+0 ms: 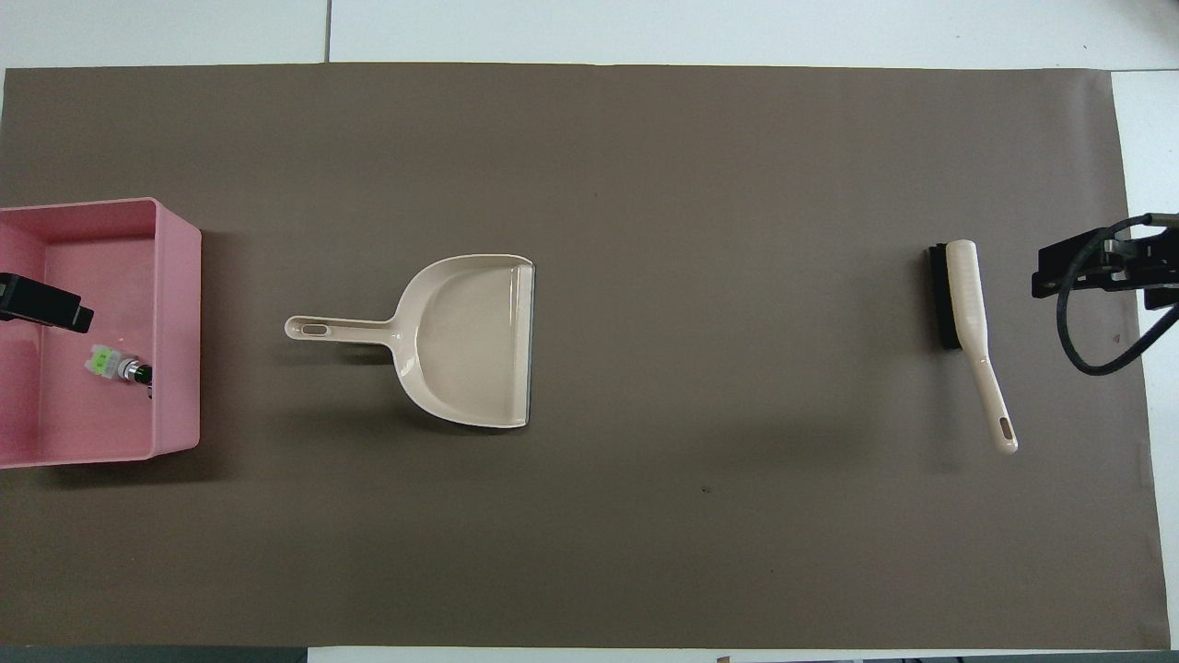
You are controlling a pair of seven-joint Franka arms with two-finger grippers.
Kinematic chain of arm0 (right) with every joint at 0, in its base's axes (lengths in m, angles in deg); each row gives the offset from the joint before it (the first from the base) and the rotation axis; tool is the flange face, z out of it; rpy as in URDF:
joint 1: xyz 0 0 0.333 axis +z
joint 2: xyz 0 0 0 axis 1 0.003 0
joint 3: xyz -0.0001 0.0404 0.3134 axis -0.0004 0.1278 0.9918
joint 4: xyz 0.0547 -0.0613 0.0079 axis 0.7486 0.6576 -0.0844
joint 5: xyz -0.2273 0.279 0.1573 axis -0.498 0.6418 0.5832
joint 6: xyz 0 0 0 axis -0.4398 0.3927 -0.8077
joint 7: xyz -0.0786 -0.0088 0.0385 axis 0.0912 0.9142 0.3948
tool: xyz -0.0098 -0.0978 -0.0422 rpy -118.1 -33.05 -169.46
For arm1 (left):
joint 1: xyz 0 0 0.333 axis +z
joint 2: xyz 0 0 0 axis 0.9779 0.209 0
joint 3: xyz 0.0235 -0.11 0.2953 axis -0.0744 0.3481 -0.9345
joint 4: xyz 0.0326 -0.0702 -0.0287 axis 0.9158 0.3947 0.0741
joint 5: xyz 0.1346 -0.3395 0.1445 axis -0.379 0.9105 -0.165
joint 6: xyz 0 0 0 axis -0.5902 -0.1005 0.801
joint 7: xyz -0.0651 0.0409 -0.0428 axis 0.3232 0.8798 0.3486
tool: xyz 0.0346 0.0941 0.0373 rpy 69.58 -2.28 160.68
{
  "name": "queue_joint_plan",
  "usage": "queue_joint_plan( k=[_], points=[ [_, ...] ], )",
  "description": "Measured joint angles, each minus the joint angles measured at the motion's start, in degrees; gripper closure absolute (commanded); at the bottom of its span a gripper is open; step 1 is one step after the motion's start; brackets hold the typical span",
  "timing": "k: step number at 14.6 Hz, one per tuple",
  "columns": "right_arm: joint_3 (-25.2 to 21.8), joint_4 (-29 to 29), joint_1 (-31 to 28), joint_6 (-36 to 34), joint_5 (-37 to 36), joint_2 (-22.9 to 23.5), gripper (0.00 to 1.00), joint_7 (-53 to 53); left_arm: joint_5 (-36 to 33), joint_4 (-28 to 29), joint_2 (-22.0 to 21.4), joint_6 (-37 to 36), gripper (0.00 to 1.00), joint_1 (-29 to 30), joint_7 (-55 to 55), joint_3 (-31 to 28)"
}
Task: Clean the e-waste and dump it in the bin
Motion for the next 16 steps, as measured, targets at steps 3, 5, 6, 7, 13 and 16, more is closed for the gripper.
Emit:
queue_joint_plan(
  k=[3, 5, 6, 7, 13, 16],
  points=[
    [0.00, 0.00, 0.00, 0.00, 0.00, 0.00, 0.01, 0.00, 2.89, -4.56, 0.06, -4.61, 0.00, 0.05, -3.94, -0.18],
    [0.00, 0.00, 0.00, 0.00, 0.00, 0.00, 0.01, 0.00, 3.23, -6.32, 0.15, -5.66, 0.00, 0.07, -4.83, -0.39],
    [0.00, 0.00, -0.02, 0.00, 0.00, 0.00, 0.01, 0.00, 3.24, -6.98, 0.22, -5.80, 0.00, 0.10, -5.04, -0.43],
    [0.00, 0.00, -0.02, 0.00, 0.00, 0.00, 0.01, 0.00, 3.21, -7.40, 0.27, -5.89, 0.00, 0.14, -5.15, -0.47],
    [-0.03, 0.00, -0.04, 0.00, 0.00, 0.00, 0.01, 0.00, 0.99, -7.99, 0.30, -6.45, 0.00, 0.17, -5.18, -0.45],
    [-0.03, 0.00, -0.04, 0.00, 0.00, 0.00, 0.01, 0.00, 0.95, -7.83, 0.29, -6.51, 0.00, 0.23, -5.18, -0.45]
  ],
)
